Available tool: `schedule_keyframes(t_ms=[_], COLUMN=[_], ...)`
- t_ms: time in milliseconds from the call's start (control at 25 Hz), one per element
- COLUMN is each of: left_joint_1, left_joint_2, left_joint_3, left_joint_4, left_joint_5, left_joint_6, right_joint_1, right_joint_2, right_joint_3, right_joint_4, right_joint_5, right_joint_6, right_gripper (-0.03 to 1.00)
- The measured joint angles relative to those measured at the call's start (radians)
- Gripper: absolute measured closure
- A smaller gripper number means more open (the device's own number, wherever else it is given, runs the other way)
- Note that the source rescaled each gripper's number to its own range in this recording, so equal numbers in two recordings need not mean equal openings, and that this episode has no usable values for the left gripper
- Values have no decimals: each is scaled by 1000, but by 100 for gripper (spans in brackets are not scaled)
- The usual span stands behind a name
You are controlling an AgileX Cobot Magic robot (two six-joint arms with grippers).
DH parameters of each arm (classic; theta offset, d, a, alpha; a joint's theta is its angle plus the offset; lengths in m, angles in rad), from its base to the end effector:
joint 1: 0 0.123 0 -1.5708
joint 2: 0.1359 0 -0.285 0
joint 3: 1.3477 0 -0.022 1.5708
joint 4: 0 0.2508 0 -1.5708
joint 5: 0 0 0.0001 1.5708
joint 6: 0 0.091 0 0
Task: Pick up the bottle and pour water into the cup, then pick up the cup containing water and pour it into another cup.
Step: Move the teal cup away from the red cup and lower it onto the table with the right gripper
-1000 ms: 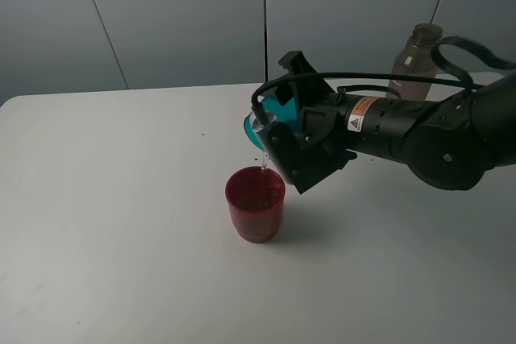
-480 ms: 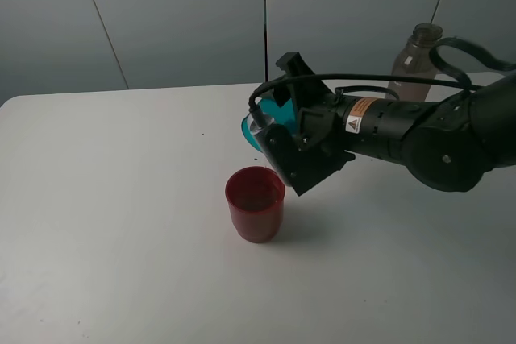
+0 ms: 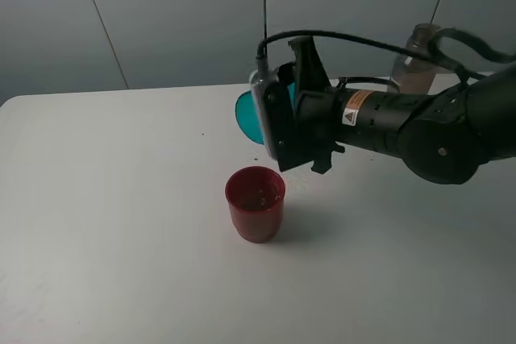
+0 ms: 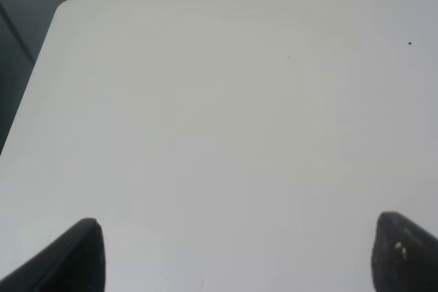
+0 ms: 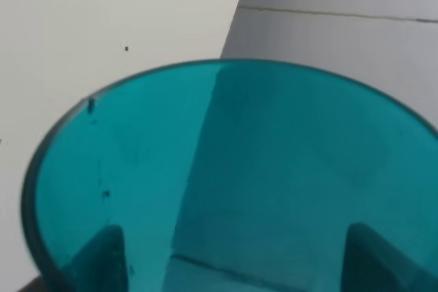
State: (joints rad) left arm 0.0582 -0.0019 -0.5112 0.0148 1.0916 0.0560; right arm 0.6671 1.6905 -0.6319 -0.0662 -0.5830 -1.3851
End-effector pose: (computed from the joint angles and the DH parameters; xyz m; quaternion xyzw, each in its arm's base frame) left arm -0.0078 0.0007 0.2779 -0.0014 0.8578 0.0367 0.5126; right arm 0.2461 0.1980 0.1695 -0.7269 0.4017 -0.1960 0.5214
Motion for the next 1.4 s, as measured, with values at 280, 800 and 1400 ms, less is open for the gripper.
schedule_keyframes(t_ms=[280,800,1400], left_joint_1=[0,0,0], left_joint_2=[0,0,0], left_joint_3=[0,0,0], left_joint_4=[0,0,0], left_joint_5=[0,0,0], left_joint_6=[0,0,0], right_joint_1=[-68,-255,-257], right_joint_2=[2,266,472], right_joint_3=[-109,-323,-381], right_joint_4=[-166,-291,-291], right_joint_5=[22,-130,-84], right_joint_6=[674,1485,1581], right_gripper=[90,90,90])
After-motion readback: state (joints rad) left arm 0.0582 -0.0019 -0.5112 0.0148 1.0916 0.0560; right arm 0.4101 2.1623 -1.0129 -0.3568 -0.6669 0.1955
